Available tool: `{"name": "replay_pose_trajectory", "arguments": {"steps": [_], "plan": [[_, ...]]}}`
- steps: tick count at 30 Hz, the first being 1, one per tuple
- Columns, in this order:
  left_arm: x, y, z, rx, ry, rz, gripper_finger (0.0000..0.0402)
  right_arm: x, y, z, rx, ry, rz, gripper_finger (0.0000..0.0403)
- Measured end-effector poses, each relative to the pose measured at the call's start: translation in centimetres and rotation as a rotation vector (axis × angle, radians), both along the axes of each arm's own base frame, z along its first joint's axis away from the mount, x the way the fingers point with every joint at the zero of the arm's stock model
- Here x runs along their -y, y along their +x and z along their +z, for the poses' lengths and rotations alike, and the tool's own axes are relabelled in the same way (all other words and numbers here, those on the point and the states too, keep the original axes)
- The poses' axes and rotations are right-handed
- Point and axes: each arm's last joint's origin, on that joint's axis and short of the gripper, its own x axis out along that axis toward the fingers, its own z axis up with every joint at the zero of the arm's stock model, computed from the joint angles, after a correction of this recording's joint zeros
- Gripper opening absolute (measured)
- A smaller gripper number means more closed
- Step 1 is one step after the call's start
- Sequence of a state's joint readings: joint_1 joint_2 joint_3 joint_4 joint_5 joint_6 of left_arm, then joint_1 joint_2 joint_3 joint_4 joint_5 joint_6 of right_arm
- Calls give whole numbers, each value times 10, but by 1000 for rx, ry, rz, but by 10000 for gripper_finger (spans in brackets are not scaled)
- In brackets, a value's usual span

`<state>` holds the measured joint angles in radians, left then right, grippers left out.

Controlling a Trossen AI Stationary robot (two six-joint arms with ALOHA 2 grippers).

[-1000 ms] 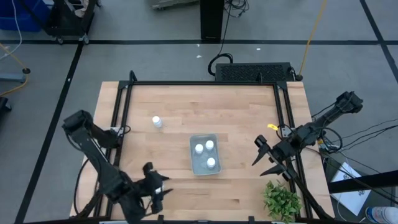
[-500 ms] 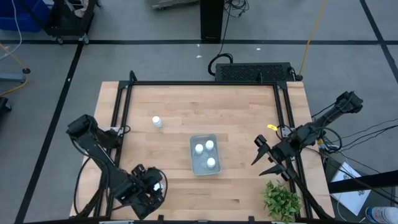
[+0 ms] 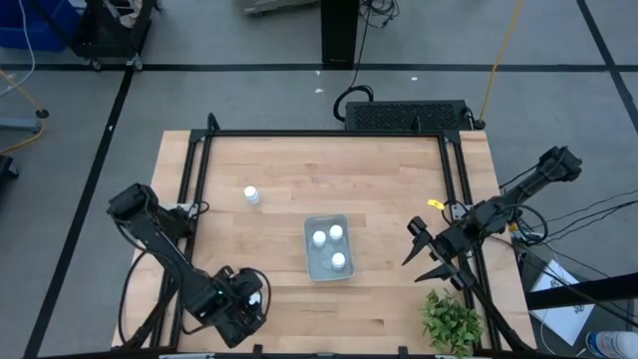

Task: Pick and place pill bottles into a basket
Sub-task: Put the white medicine bottle into the gray bin

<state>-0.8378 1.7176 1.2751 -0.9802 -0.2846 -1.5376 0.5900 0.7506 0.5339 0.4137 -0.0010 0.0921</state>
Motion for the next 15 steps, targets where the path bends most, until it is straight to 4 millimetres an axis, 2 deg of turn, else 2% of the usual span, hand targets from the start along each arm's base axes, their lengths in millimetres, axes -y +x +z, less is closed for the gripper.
{"name": "replay_pose_trajectory", "arguments": {"steps": [6, 15], "plan": [[0, -1, -12, 3, -24, -12, 265, 0, 0, 0, -1, 0, 0, 194], [1, 1, -13, 28, -28, -19, 251, 0, 0, 0, 0, 0, 0, 194]]}}
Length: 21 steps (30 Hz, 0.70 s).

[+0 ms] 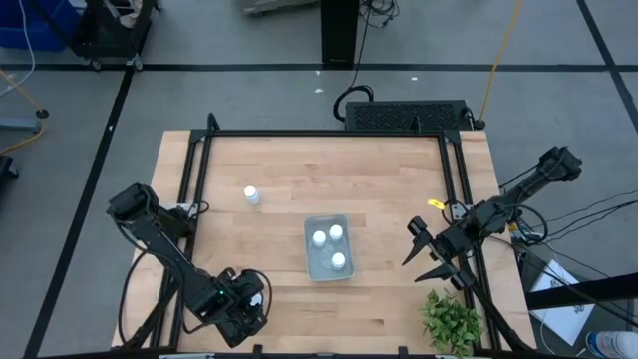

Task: Pick and place pill bottles into a basket
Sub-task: Put the white medicine bottle into the gray bin

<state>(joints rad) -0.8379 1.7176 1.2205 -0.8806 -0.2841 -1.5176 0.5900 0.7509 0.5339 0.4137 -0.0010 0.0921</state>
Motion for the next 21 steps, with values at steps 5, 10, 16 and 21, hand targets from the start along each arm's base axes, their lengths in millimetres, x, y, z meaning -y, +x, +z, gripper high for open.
{"name": "replay_pose_trajectory", "arguments": {"steps": [5, 10, 16, 21], "plan": [[1, -1, 0, 1, -1, -5, 242, 0, 0, -3, -3, -1, 0, 194], [3, 0, -5, -8, 10, -6, 244, 0, 0, -3, 0, 0, 0, 194], [6, 4, -17, -59, -2, -12, 247, 0, 0, -2, 5, 3, 0, 194], [7, 3, -19, -76, -1, -24, 244, 0, 0, -2, 5, 3, 0, 194]]}}
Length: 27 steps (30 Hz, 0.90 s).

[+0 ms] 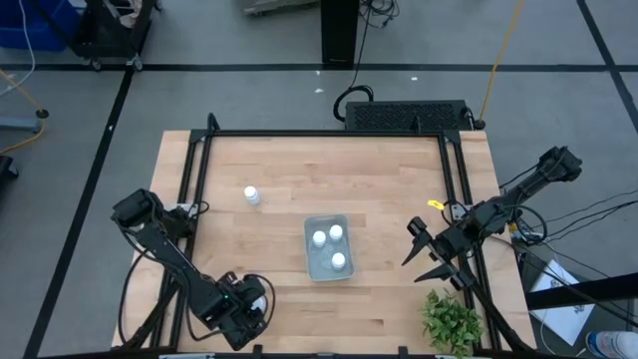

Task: Pick and place pill bottles into a basket
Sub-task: Put the white medicine bottle into the gray bin

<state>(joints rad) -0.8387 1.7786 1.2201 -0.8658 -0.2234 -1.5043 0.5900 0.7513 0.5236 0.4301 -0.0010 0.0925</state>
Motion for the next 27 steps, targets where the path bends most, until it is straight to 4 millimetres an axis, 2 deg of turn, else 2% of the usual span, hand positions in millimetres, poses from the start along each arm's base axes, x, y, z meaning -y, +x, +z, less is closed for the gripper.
{"name": "replay_pose_trajectory", "arguments": {"steps": [16, 27], "plan": [[-4, 4, 1, 16, 29, -30, 174, 0, 0, 0, 0, 0, 0, 194], [-19, 16, 5, 45, 87, -75, 172, 0, 0, 0, -1, -1, 0, 194]]}}
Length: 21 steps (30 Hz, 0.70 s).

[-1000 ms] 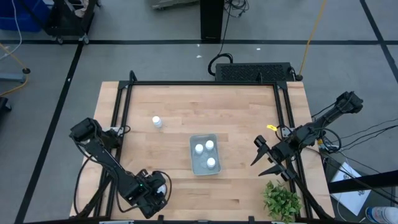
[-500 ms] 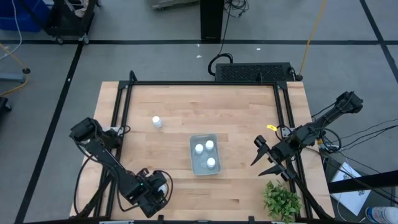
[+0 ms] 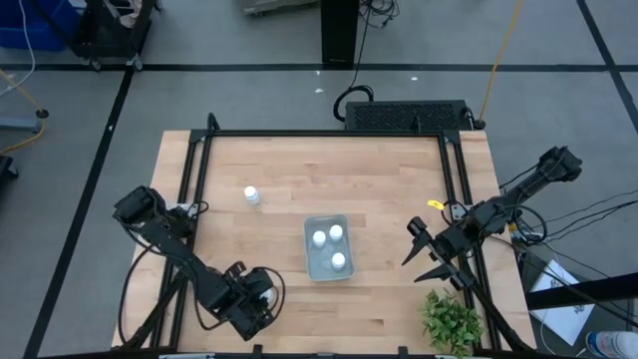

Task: Pick and place pill bottles into a basket
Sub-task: Put the white medicine bottle into the gray bin

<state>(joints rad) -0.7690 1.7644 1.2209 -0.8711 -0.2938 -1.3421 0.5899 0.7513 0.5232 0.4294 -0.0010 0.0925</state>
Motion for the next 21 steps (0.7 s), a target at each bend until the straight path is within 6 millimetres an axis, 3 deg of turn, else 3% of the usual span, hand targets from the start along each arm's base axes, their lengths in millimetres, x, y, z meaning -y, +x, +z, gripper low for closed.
{"name": "replay_pose_trajectory", "arguments": {"steps": [5, 10, 15, 21], "plan": [[-16, 9, 13, 25, 0, -31, 167, 0, 0, 0, 0, 0, -1, 194], [-36, 13, 37, 90, -10, -58, 180, 0, 0, 0, -3, -3, -3, 194], [-60, 17, 61, 161, -18, -52, 167, 0, 0, -1, -8, -8, -3, 194], [-89, 38, 78, 280, -65, -94, 179, 0, 0, -1, -9, -9, -4, 194]]}}
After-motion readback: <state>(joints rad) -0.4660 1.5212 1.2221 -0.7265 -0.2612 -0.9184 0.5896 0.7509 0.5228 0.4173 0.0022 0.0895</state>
